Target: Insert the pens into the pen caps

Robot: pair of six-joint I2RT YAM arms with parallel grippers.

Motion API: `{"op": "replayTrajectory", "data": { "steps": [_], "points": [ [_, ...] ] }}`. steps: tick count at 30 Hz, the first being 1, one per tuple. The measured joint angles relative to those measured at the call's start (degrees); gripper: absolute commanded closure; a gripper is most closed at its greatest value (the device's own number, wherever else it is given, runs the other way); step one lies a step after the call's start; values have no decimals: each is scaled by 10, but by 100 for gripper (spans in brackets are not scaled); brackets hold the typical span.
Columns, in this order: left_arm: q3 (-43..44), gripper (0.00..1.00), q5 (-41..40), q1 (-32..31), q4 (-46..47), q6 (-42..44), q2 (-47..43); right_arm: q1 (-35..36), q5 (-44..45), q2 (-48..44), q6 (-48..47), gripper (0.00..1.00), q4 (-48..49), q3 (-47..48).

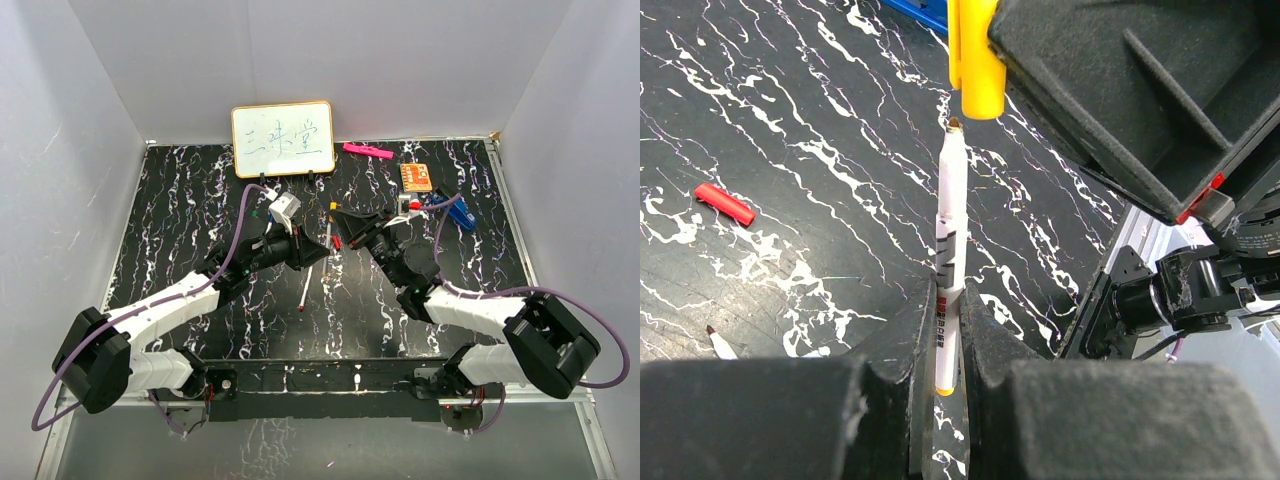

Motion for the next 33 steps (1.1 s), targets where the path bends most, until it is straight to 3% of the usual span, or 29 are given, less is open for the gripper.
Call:
{"op": "replayTrajectory", "data": {
  "steps": [33],
  "points": [
    [-1,100,-4,0,-5,-6,0,0,-19,38,-9,100,40,0]
  ]
}}
